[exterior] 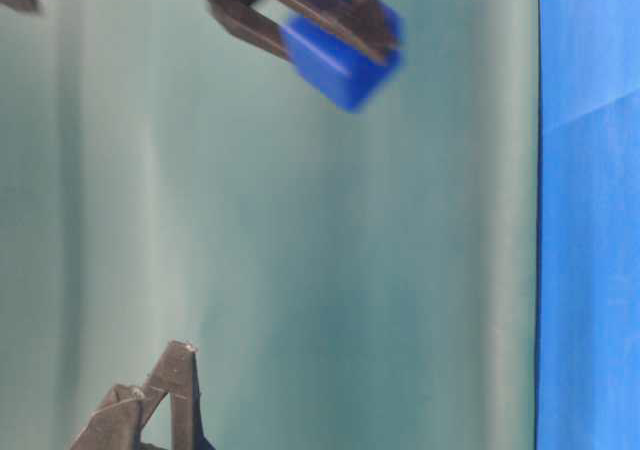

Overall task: Handover the blue block to the right arm after grasping it with the left arm, then place it in the designated position.
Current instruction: 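Carry the cube with the right gripper and lower it toward the table, then open the right gripper to release the cube onto the table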

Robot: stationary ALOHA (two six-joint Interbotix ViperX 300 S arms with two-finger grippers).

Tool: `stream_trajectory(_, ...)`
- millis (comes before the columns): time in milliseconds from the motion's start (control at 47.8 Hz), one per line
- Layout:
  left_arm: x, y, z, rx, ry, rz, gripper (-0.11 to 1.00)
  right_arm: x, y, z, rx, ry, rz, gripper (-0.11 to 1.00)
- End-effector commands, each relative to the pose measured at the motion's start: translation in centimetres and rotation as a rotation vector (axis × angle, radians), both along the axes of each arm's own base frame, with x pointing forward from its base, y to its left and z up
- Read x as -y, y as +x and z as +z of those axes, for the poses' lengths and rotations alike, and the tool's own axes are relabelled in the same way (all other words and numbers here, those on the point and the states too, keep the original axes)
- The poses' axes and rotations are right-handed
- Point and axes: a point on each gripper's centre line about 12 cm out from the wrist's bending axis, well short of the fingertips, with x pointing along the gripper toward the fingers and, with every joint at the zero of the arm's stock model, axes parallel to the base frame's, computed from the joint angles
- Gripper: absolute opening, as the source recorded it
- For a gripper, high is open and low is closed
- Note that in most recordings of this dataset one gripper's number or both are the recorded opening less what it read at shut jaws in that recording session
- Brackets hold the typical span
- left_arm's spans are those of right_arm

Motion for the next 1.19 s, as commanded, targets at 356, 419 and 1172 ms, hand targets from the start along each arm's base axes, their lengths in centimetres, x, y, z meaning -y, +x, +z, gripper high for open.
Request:
stream_trajectory(356, 0.1, 0.1, 1.5, 0.042, -0.001, -0.002, 0.93, 0.6, 6.4, -6.1, 0.022, 0.098, 0.042, 0.44)
stream_trajectory(419, 0.1, 0.1, 1.5, 0.043, -0.003, -0.002, 0.93, 0.6, 7.3, -7.2, 0.016, 0.107, 0.049, 0.44)
stream_trajectory(1172, 0.1, 0.1, 1.5, 0.043, -0.002, -0.004, 0.93, 1.9, 11.2, -14.8, -0.048, 0.180, 0.022, 0.44)
